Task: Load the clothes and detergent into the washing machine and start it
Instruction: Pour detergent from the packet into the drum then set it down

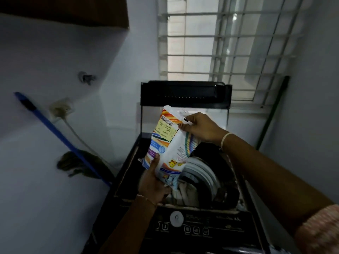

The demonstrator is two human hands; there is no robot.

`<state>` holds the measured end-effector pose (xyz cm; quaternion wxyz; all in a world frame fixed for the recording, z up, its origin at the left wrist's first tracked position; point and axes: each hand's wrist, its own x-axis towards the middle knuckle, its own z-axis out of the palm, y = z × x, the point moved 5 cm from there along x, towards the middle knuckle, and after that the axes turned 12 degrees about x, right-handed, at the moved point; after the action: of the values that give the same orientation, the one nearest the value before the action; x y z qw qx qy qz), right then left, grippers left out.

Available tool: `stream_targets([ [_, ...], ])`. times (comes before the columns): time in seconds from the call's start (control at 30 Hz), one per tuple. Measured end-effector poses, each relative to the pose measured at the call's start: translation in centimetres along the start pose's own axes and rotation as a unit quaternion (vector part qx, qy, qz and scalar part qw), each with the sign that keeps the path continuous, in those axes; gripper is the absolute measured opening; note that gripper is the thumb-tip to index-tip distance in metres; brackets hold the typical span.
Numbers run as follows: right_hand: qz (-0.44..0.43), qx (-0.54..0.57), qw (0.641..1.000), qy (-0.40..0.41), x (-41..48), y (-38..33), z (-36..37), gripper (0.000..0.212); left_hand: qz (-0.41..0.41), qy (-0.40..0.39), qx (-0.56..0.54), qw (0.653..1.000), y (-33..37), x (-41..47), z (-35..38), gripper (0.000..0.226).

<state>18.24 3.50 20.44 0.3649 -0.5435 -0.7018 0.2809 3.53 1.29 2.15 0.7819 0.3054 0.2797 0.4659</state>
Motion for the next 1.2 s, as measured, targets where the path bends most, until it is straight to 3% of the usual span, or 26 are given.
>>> stream_targets([
  [0.17,0.085,-0.011,0.996,0.009,0.2,5.6,-0.3,0.027,-0.073,0.024,0.099,0.992,-0.8,3.8,-1.9,0.043],
  [0.33,0.142,0.036,0.989,0.031,-0.9,10.1,0.0,0.021,-0.141,-0.024,0.14,0.98,-2.8,7.3,-2.6,0.027],
  [0.53,0.232,0.05,0.968,0.086,-4.5,15.4,0.0,0.029,-0.214,-0.056,0.159,0.962,-6.6,10.0,-3.9,0.038],
  [0.67,0.272,0.098,0.952,0.103,-7.3,18.3,0.0,0.032,-0.227,-0.051,0.208,0.95,-8.7,12.0,-4.7,0.065],
  [0.83,0.298,0.149,0.935,0.119,-9.8,21.0,-0.5,0.035,-0.239,-0.044,0.256,0.936,-10.6,13.5,-4.6,0.05],
  [0.93,0.307,0.155,0.931,0.123,-10.6,22.6,-0.5,0.032,-0.225,-0.041,0.278,0.933,-10.7,14.0,-4.6,0.074],
  [1.07,0.321,0.222,0.913,0.119,-10.9,24.2,0.0,0.032,-0.194,-0.014,0.279,0.94,-10.4,14.8,-4.9,0.042],
  [1.2,0.318,0.249,0.908,0.113,-10.8,25.2,0.4,0.032,-0.161,-0.006,0.293,0.942,-9.3,14.8,-4.9,0.089],
])
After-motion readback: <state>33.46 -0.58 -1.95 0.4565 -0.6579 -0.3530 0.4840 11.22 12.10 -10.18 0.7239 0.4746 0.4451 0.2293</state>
